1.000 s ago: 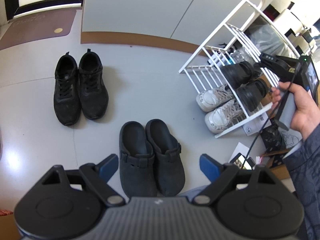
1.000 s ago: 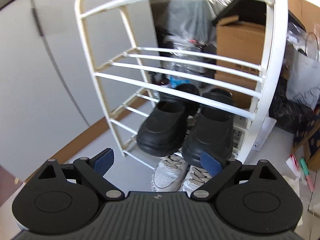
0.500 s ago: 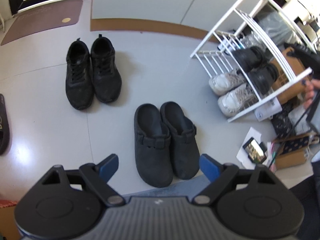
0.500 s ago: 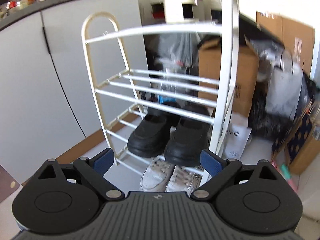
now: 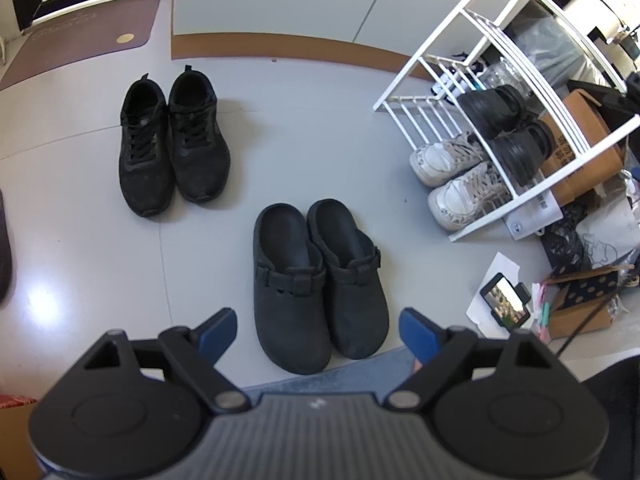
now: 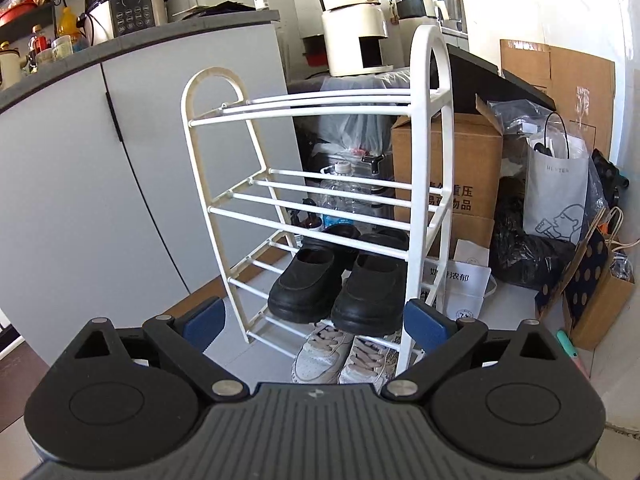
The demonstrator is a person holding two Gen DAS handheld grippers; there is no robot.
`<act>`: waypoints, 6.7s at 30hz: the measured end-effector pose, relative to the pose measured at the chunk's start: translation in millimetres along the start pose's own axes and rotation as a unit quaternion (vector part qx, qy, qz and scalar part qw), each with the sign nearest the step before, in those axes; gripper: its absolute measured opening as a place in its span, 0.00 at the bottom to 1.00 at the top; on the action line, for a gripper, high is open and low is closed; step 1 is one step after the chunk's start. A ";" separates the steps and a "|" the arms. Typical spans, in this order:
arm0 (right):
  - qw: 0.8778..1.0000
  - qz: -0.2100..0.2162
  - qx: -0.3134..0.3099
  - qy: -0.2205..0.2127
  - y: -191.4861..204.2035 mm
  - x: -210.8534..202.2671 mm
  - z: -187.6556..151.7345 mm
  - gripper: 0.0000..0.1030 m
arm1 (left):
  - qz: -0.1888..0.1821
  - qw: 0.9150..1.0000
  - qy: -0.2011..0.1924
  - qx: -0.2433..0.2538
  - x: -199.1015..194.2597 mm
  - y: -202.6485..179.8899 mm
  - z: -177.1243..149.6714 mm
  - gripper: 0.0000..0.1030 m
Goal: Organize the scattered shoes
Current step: 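Withdraw the right gripper from the white rack, then move the right gripper over the black sneakers, then lower the right gripper onto the black sneakers' collars and close it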
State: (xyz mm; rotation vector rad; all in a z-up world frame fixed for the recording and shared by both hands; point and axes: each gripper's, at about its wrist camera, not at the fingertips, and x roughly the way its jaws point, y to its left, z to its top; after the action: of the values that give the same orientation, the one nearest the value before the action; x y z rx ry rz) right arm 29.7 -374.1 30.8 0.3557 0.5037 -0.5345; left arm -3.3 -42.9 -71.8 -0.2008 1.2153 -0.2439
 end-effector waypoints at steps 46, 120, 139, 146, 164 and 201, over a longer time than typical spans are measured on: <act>0.970 0.147 -0.140 0.137 24.0 -87.2 -60.8 0.96 | 0.018 0.999 -0.044 -0.024 -30.4 17.7 -13.2 0.87; 0.870 0.281 -0.293 0.278 233.3 53.8 -176.4 0.89 | 0.071 0.992 0.009 -0.100 26.9 128.1 98.6 0.87; 0.873 0.318 -0.274 0.249 256.5 62.4 -189.6 0.86 | 0.074 0.988 -0.030 -0.135 0.9 158.5 114.4 0.84; 0.865 0.341 -0.282 0.237 264.0 75.5 -210.1 0.57 | 0.069 0.986 -0.041 -0.143 -7.7 166.8 117.9 0.85; 0.866 0.377 -0.266 0.190 316.7 103.6 -247.4 0.53 | 0.107 0.981 -0.038 -0.155 0.6 189.5 110.2 0.85; 0.900 0.347 -0.238 0.113 387.0 205.1 -333.1 0.53 | 0.194 0.953 -0.038 -0.229 17.0 257.6 115.5 0.84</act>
State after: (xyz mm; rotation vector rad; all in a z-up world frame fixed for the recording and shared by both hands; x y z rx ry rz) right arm 280.1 5.1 -279.5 0.1061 0.6683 0.3332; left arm 131.1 201.1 -120.8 -0.3643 1.1942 0.3909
